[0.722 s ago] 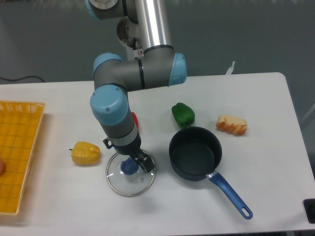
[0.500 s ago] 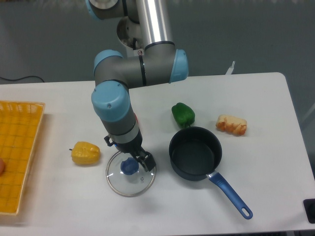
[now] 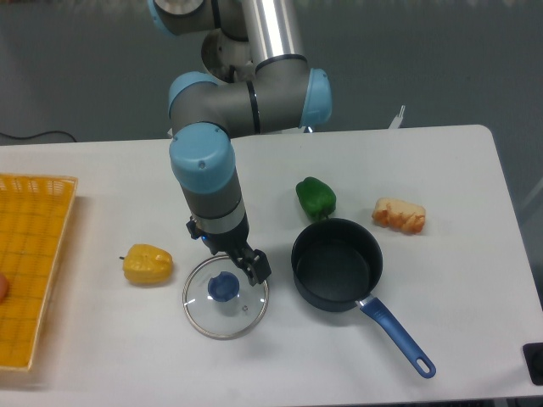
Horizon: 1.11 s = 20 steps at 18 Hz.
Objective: Pick up the red pepper
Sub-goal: 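Lift the gripper up from the glass lid toward the red pepper, then lower the gripper onto the small red pepper and close it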
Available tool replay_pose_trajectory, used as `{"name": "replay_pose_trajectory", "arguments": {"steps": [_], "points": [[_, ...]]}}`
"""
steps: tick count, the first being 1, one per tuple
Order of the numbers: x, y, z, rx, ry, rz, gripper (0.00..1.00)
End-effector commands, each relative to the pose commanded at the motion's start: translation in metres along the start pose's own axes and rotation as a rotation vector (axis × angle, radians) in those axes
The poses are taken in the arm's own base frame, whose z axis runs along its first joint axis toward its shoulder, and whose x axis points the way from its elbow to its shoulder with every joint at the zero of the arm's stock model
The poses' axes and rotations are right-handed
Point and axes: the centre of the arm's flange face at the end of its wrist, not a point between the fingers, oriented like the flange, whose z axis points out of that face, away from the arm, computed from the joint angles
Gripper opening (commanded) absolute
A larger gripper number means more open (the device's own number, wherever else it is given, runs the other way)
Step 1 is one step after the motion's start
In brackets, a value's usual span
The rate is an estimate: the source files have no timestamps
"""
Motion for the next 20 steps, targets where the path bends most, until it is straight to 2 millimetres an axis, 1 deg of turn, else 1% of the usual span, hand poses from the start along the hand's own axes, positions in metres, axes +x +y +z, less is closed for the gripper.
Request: {"name": "replay_pose_trajectory", "arguments": {"steps": [2, 4, 7, 9, 10, 12, 13, 14, 17, 18, 20], "points": [[0.004, 0.002, 0.006, -0.003, 0.013, -0.074, 1.00], [0.004, 0.001, 0.006, 0.000, 0.014, -0.133, 1.00], [0.007, 0.002, 0.012, -0.014, 0.020, -0.142, 1.00], [0.014, 0.006, 0.018, -0.032, 0.029, -0.139, 1.00], [0.018, 0.011, 0.024, -0.051, 0.049, -0.147, 1.00], [0.036, 0.027, 0.031, -0.076, 0.072, -0.191, 1.00], [0.042, 0.032, 0.037, -0.091, 0.080, -0.228, 1.00], [0.045, 0.035, 0.041, -0.106, 0.078, -0.268, 1.00], [0.047, 0.035, 0.044, -0.121, 0.081, -0.410, 1.00], [0.051, 0.036, 0.048, -0.128, 0.087, -0.448, 1.00], [0.064, 0.039, 0.060, -0.152, 0.098, -0.520, 1.00]]}}
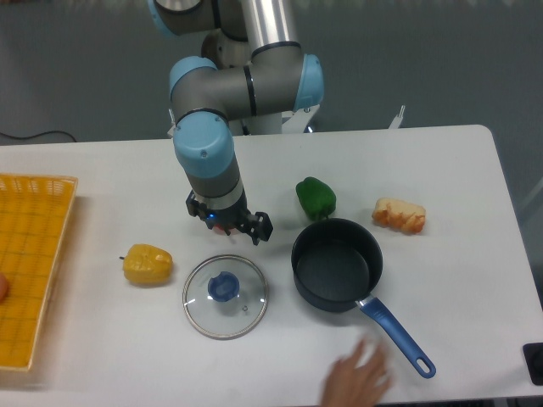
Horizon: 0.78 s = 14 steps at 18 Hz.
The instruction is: Pick up the red pepper
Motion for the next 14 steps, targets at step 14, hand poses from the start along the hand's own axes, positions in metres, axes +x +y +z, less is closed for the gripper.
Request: {"name": "replay_pose_trajectory", "arguments": {"steps": [14], "points": [[0.055, 0.029, 0.051, -0.112, 0.007, 0.019, 1.00]]}}
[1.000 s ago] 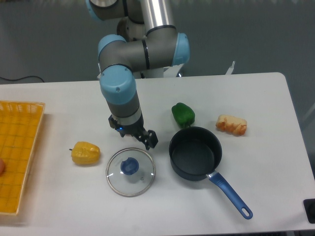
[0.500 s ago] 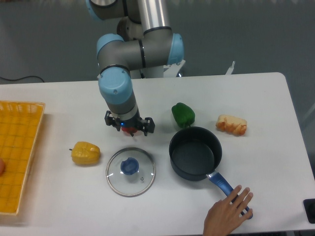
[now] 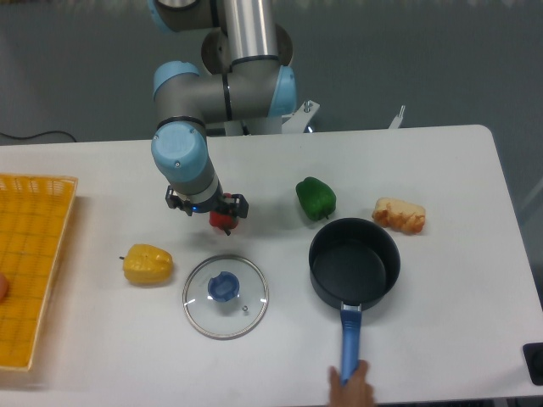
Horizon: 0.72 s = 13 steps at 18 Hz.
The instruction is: Pick up the red pepper
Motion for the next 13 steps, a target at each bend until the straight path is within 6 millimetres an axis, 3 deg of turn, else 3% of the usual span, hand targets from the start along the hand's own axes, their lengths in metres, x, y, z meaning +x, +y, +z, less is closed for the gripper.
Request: {"name": "replay_pose_trajectory", "arguments": {"steps": [3, 13], "points": [[0.002, 0.004, 0.011, -0.015, -0.025, 0.008, 1.00], [-0.006, 0.006, 0.015, -0.031, -0.059, 0.011, 1.00]]}}
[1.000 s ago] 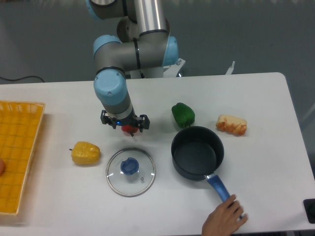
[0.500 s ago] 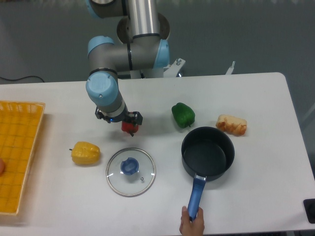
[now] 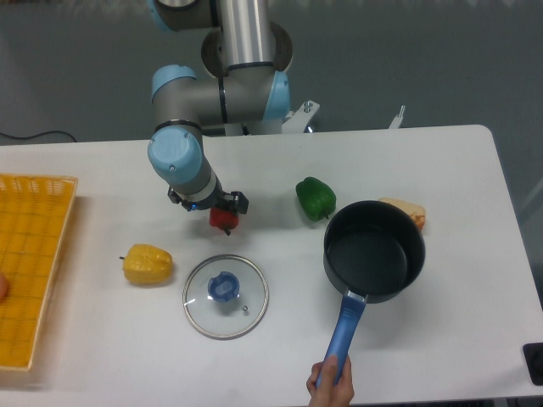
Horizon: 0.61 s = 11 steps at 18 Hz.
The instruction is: Pick up the red pepper
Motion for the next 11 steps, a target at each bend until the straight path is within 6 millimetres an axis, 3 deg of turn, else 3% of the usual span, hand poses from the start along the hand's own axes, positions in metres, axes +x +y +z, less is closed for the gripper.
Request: {"name": "replay_pose_trajectory", "arguments": {"steps": [11], "points": [[0.001, -0.003, 0.015, -0.040, -0.027, 0.039, 1.00]]}}
